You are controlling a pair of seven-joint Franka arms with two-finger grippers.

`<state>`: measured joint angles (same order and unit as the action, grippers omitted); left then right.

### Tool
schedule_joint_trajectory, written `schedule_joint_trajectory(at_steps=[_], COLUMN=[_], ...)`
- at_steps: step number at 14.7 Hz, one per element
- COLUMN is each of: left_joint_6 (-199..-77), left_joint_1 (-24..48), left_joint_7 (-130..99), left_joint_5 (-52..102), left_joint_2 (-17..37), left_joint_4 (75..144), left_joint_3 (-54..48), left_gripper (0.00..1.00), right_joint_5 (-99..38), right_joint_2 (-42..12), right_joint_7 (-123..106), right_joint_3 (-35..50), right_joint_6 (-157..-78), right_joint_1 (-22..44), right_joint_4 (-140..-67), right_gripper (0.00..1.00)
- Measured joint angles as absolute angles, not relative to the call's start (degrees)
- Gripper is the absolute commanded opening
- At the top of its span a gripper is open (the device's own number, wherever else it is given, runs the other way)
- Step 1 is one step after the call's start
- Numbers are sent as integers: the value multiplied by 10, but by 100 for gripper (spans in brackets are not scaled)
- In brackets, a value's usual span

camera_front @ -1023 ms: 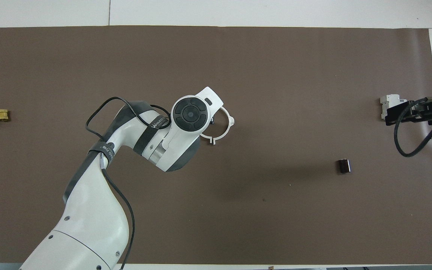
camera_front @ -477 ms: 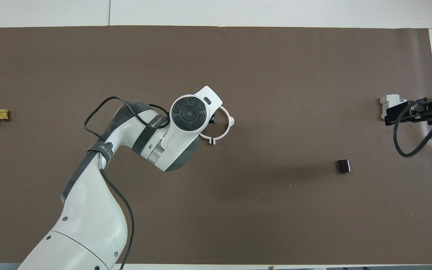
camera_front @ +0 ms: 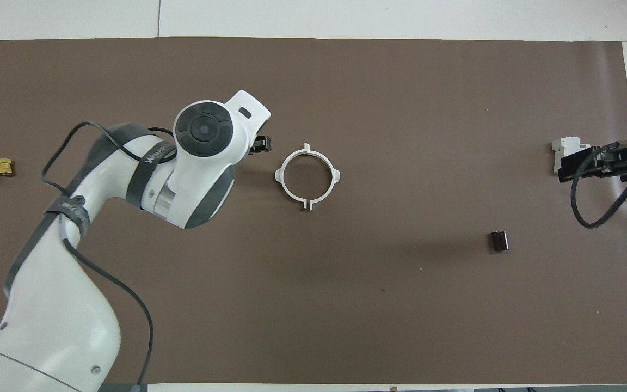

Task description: Assemble drain pipe with both arms

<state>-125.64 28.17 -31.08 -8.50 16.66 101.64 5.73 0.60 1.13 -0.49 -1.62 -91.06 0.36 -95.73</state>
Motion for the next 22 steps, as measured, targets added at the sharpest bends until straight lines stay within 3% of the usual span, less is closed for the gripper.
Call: schedule_joint_trajectory(at_steps=[14, 22], left_joint_6=[-1101, -997], left_joint_1=[43, 5], left_joint_7=[29, 65], left_joint_5=[-36, 2], left_joint_2=[28, 14], left_joint_4=[1026, 948], left_joint_3=[60, 61], left_gripper=[100, 100], right_joint_5=[6, 6], right_joint_2=[13, 16], right_joint_7=[-5, -5], right_joint_3=[-10, -3], right_joint_6=[-911, -911], right_joint_1=[4, 6], right_joint_4=[-957, -949], right_gripper=[100, 100])
